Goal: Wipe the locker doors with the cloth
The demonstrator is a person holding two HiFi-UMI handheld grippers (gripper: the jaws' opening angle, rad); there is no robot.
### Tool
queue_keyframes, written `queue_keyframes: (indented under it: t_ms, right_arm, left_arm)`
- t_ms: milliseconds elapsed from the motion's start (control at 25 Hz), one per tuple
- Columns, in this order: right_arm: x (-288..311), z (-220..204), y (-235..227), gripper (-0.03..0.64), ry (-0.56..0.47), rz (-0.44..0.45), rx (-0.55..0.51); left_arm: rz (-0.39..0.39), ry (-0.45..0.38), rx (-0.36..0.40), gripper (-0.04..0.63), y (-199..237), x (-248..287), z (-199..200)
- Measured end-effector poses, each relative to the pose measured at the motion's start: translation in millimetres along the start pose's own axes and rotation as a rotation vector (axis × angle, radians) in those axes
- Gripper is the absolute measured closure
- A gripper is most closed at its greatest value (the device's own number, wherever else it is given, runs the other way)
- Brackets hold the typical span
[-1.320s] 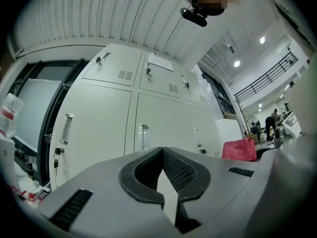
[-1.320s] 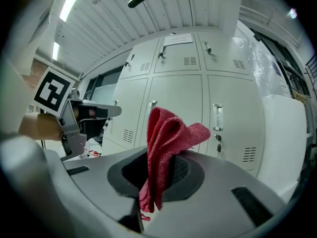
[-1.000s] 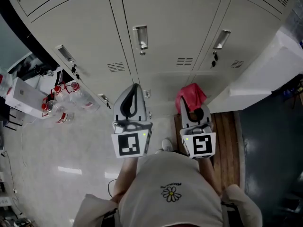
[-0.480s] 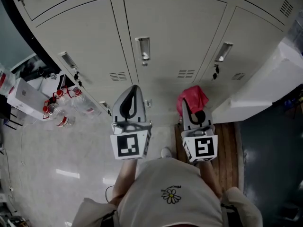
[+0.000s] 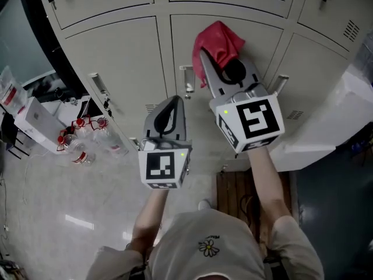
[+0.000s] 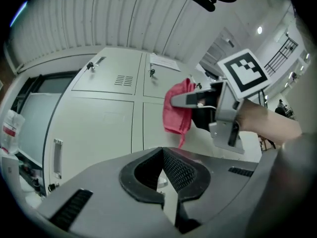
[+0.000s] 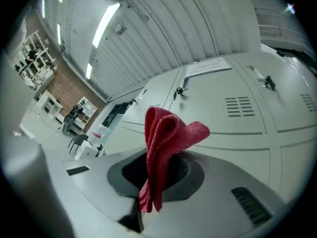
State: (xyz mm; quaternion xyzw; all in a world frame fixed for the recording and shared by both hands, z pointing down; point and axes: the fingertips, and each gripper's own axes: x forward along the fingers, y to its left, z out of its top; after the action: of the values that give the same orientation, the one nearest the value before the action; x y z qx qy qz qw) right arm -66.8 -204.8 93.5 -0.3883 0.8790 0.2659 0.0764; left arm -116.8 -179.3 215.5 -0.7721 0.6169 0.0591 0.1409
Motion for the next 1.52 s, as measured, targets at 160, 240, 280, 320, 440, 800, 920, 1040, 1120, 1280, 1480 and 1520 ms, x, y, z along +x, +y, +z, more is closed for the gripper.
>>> queue_keyframes:
  t_ms: [160,240,280,320,440,800,920,1040,1120,1280,1480,1520]
  right_arm:
    - [39.6,17.3,4.5,0.577,-0.004,0.034,-0.018]
    - [53.3,18.3,8.1,0.577,0.003,0.044,-0.020]
    - [58.1,18.6,9.8,0.577,0.004,0.046,-0.022]
    - [62.2,19.3,11.2,0.577,0.004,0.045,-0.024]
    - [73.2,21.2,12.0,0.577,0.008,0.029,-0.048]
    - [85.3,4.2,-0.8,0.577,0.099,-0.020,-0.137]
    - [81.8,3.4,-10.2,0.577,0.095,-0.025,-0.136]
    - [75.1,2.8,-19.8,0.577,0.090,-0.040,-0.159]
    - [69.5,1.2,-27.3,0.577,0.090,-0.048,-0.162]
    - [54.9,-3.1,-45.0,0.578,0.103,-0.086,-0.220]
    - [33.4,-11.0,-69.5,0.577,0.120,-0.133,-0.252]
    - [28.9,-12.4,-75.3,0.578,0.124,-0.142,-0.256]
  left_arm:
    - [-0.007,-0.021,0.032,0.578,4.9,5.6,12.5]
    - [-0.006,-0.022,0.038,0.578,7.5,6.7,13.8]
    - [-0.005,-0.022,0.037,0.578,8.8,6.8,13.5]
    - [-0.003,-0.020,0.035,0.578,10.0,6.8,12.9]
    - [0.001,-0.016,0.036,0.578,14.1,7.8,11.0]
    - [0.006,-0.010,0.033,0.578,16.5,17.2,6.3]
    - [0.001,-0.011,0.016,0.578,15.3,23.3,5.4]
    - [-0.008,-0.016,-0.004,0.578,12.1,29.3,5.4]
    - [-0.017,-0.021,-0.018,0.578,8.6,32.7,6.3]
    - [-0.048,-0.019,0.017,0.578,-5.2,40.3,9.2]
    - [-0.086,-0.027,0.027,0.578,-22.4,46.4,13.7]
    - [-0.093,-0.032,0.016,0.578,-25.0,47.8,15.0]
